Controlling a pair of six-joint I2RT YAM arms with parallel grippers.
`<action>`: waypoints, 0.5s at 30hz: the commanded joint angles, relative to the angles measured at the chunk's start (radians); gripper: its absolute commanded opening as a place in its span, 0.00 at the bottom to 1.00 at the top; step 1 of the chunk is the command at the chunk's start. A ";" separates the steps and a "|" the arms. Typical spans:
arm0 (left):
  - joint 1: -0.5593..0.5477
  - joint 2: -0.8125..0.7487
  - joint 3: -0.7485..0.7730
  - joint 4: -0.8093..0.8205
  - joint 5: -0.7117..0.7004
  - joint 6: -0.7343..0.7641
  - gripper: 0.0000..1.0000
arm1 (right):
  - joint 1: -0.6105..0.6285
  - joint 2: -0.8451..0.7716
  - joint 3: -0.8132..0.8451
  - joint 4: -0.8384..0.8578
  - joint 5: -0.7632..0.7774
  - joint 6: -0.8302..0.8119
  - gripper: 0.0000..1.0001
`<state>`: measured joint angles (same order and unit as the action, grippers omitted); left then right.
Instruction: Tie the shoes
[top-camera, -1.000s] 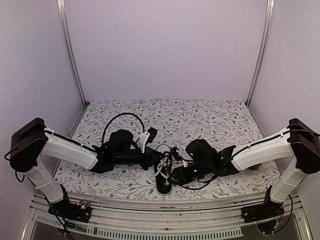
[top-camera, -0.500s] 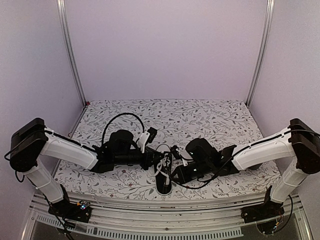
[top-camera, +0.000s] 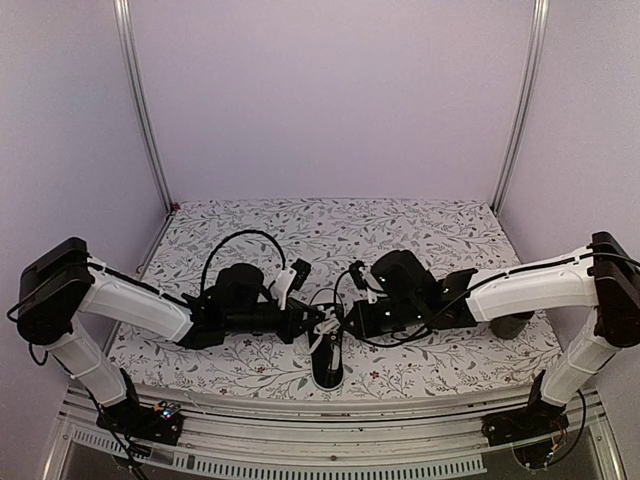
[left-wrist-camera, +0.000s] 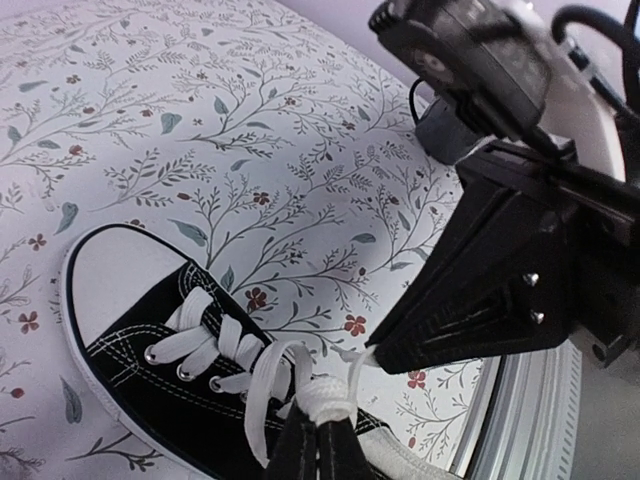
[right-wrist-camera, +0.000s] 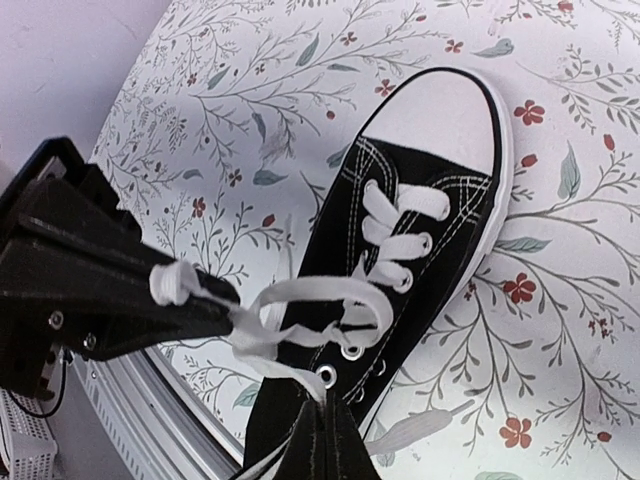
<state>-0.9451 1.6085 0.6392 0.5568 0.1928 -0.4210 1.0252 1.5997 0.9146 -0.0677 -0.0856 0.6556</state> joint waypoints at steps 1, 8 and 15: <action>-0.003 -0.036 -0.035 0.007 -0.011 -0.019 0.00 | -0.027 0.055 0.055 -0.023 0.021 0.021 0.02; -0.013 -0.034 -0.053 0.032 -0.010 -0.045 0.00 | -0.034 0.116 0.104 0.010 -0.053 0.016 0.02; -0.031 -0.028 -0.067 0.031 -0.023 -0.061 0.00 | -0.032 0.147 0.122 0.011 -0.098 -0.006 0.02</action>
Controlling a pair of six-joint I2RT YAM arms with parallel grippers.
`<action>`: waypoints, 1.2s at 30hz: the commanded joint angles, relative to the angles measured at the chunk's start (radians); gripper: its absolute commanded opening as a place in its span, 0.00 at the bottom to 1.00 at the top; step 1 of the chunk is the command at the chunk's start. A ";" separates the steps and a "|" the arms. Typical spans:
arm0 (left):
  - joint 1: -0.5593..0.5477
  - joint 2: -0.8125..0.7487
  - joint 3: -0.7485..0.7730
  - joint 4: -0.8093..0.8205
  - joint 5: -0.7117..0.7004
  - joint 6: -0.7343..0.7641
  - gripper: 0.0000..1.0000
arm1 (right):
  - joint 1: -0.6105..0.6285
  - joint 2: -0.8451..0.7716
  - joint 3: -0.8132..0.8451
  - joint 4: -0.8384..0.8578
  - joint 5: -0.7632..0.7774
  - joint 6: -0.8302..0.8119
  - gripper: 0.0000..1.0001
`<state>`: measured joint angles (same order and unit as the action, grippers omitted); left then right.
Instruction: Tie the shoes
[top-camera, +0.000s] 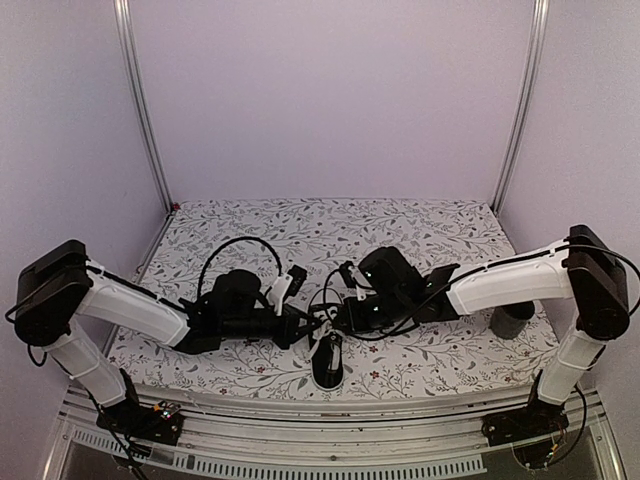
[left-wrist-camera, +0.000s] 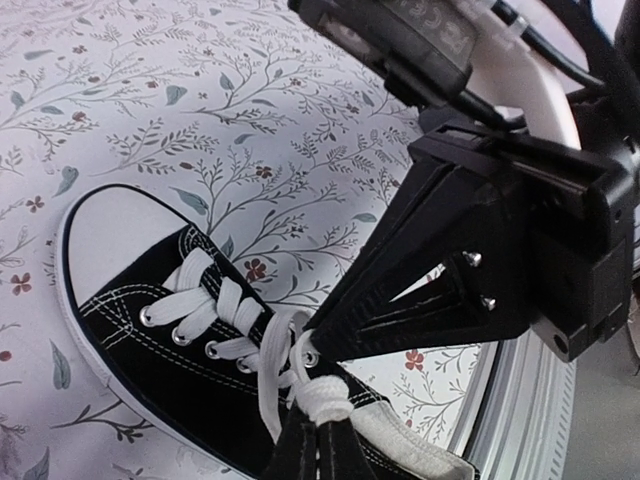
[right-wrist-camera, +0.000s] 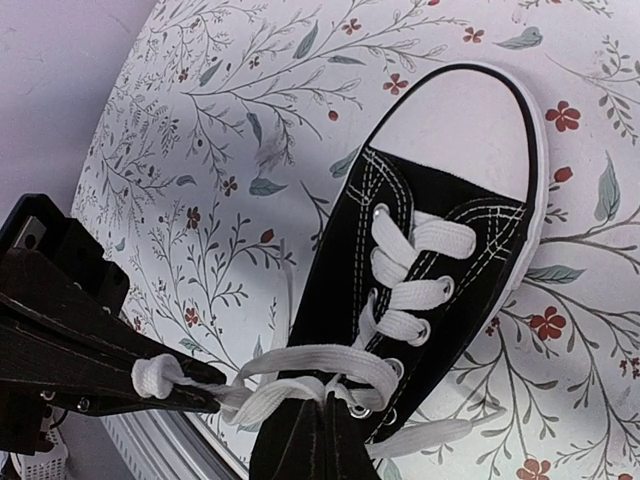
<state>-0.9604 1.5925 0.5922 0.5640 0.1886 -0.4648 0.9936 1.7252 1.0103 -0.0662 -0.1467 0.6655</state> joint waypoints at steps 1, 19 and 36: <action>-0.018 -0.013 -0.026 0.026 -0.020 -0.019 0.00 | 0.001 0.024 0.027 0.009 -0.041 -0.017 0.02; -0.050 -0.048 -0.112 0.039 -0.039 -0.055 0.00 | 0.005 -0.056 -0.040 -0.108 0.106 0.072 0.02; -0.072 -0.047 -0.209 0.023 -0.064 -0.134 0.25 | 0.010 -0.067 -0.055 -0.072 0.036 0.028 0.02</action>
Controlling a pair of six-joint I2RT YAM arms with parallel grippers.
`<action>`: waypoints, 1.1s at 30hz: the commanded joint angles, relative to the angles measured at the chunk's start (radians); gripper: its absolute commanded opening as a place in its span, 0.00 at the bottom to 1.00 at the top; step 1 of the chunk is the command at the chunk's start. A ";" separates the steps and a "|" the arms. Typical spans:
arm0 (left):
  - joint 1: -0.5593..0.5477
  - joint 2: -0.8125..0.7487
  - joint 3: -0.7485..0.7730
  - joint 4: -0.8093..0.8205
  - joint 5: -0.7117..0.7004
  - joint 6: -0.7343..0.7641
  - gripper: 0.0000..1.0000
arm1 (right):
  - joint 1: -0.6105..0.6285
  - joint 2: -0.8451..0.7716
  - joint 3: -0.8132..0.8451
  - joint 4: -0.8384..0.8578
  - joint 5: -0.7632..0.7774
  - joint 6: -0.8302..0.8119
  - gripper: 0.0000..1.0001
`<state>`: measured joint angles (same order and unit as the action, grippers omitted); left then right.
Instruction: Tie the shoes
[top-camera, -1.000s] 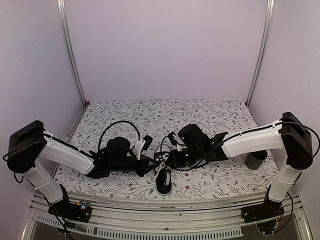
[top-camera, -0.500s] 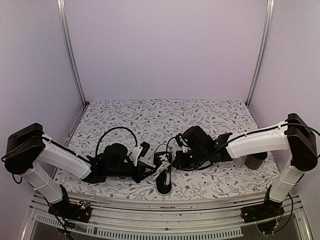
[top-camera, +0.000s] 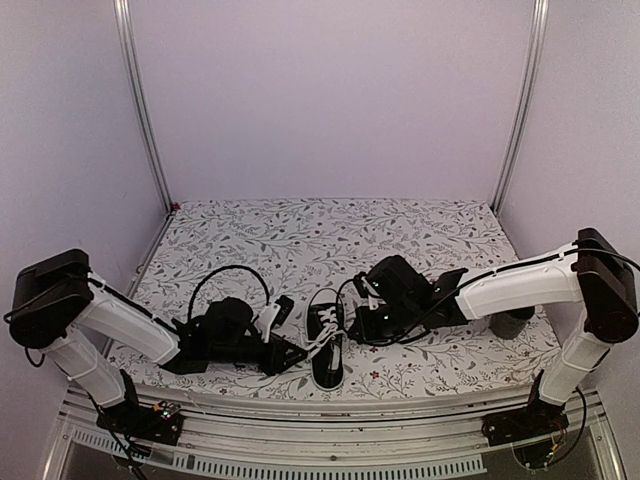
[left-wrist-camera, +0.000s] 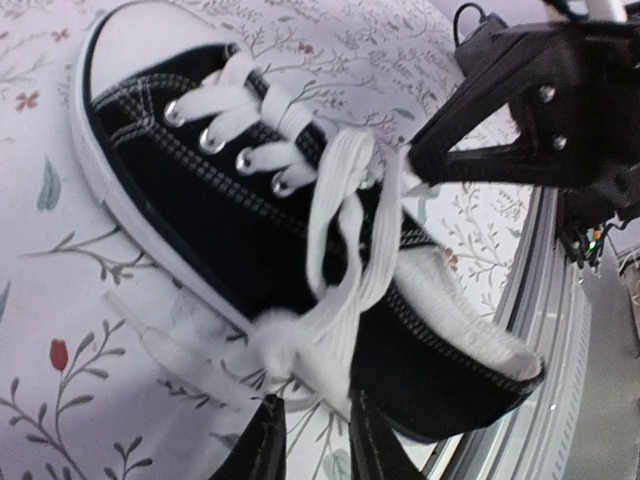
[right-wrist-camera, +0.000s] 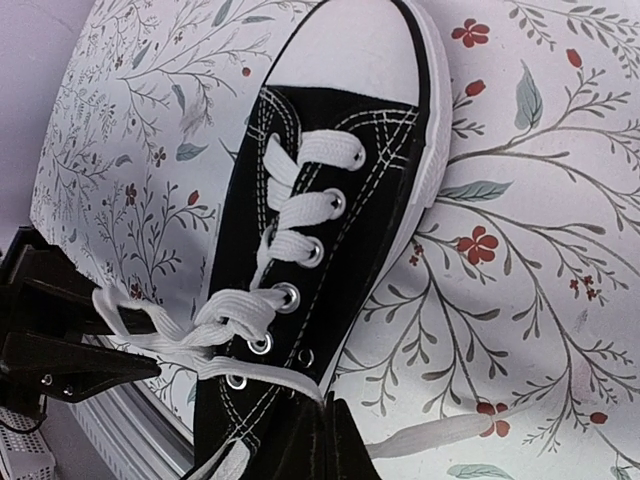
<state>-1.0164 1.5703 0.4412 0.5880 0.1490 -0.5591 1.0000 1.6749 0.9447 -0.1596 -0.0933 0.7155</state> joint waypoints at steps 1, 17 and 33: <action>-0.018 -0.042 -0.072 -0.006 -0.036 -0.047 0.32 | 0.005 -0.017 0.012 0.022 -0.019 -0.022 0.02; 0.057 -0.298 0.083 -0.389 -0.199 0.068 0.67 | 0.008 -0.014 0.013 0.029 -0.039 -0.048 0.02; 0.082 0.066 0.345 -0.417 -0.025 0.188 0.41 | 0.012 -0.005 0.019 0.044 -0.050 -0.043 0.02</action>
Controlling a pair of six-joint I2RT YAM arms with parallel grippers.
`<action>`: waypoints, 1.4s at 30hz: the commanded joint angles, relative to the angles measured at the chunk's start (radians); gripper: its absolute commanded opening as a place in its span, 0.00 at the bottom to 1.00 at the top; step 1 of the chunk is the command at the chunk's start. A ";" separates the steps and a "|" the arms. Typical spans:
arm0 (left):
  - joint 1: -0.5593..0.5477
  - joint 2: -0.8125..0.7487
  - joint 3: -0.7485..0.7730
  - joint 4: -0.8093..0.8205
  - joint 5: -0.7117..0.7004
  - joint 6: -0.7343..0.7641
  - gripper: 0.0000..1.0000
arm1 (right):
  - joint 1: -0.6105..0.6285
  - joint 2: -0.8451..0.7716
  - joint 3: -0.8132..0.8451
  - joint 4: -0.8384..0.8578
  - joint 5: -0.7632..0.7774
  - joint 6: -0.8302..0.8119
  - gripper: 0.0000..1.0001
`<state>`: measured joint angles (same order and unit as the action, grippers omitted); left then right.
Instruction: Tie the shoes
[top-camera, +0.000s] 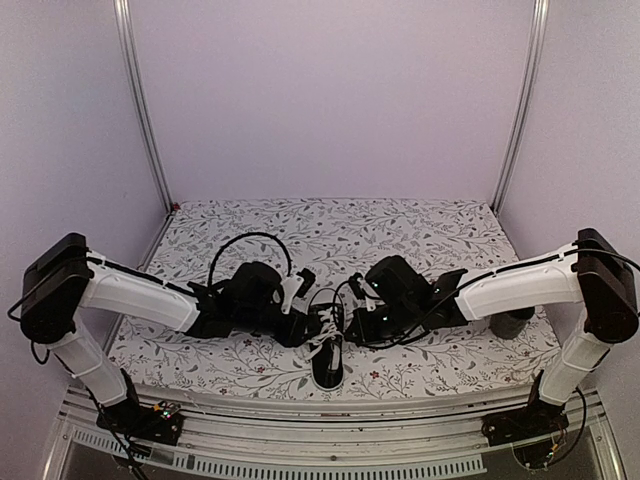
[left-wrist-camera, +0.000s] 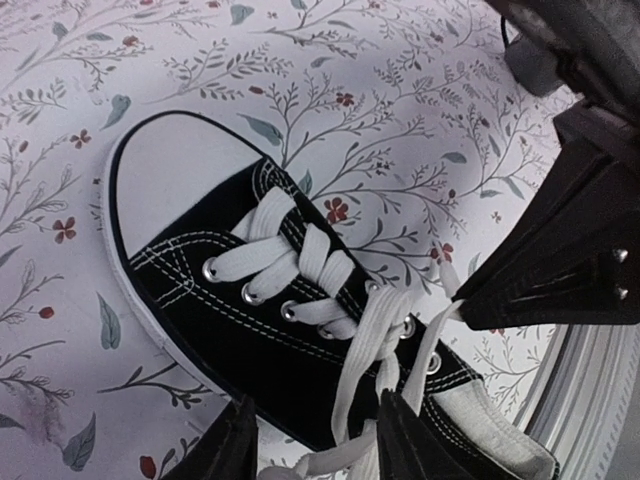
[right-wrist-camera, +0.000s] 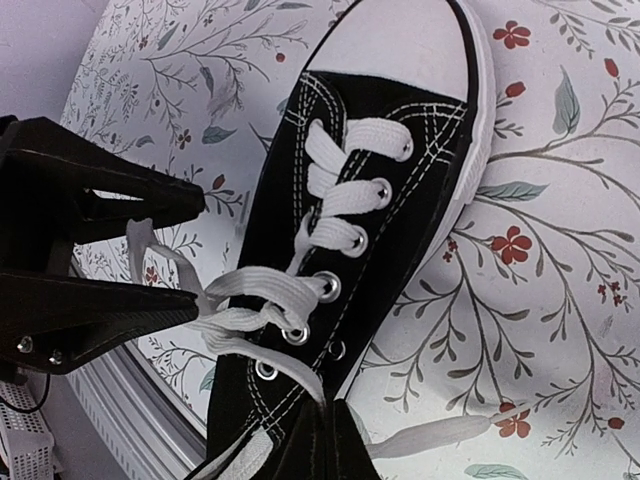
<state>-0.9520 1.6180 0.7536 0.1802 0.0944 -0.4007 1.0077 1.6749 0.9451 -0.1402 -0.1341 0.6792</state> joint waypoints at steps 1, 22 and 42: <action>0.019 0.022 0.035 -0.005 0.030 0.029 0.41 | 0.005 -0.004 0.021 0.026 -0.012 -0.007 0.02; 0.033 0.048 0.103 0.002 0.004 0.105 0.35 | 0.009 0.003 0.018 0.037 -0.029 -0.009 0.02; 0.100 0.143 0.342 -0.400 0.295 0.266 0.25 | 0.009 0.000 0.016 0.047 -0.038 -0.007 0.02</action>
<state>-0.8654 1.7157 1.0592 -0.1570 0.3145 -0.1829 1.0100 1.6749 0.9451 -0.1154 -0.1673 0.6769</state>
